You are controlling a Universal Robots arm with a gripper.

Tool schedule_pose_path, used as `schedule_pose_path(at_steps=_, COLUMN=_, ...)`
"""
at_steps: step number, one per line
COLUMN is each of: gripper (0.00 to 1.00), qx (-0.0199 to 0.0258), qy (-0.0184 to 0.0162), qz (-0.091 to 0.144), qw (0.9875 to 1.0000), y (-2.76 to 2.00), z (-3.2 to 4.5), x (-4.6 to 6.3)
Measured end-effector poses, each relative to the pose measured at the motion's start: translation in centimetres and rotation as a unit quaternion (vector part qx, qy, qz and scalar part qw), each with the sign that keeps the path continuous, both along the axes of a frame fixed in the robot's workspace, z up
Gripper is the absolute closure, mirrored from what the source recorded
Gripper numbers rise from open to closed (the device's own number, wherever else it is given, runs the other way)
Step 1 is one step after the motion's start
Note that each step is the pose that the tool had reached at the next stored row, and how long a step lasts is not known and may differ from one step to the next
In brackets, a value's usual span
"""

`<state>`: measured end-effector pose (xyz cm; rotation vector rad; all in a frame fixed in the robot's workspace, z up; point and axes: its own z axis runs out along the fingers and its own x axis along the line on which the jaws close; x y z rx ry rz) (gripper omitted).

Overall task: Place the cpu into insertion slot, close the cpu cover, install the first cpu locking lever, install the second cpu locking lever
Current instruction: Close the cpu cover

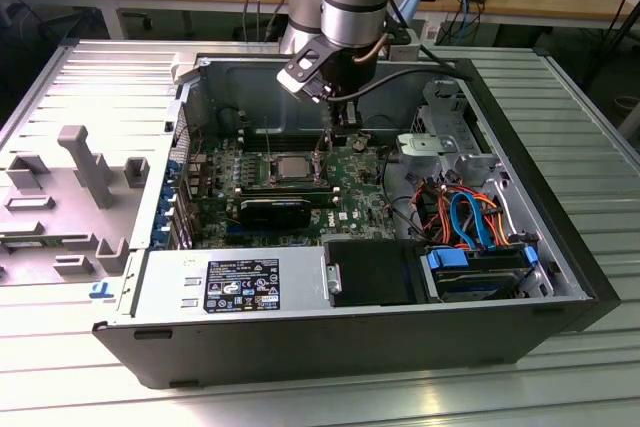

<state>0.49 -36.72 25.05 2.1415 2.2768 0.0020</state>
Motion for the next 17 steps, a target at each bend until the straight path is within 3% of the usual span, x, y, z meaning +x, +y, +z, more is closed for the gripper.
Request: schedule_pose_path(at_steps=17, gripper=0.89, qx=0.0, qy=0.0057, qz=0.0, qw=1.0, y=0.0, z=-0.05, x=-0.61)
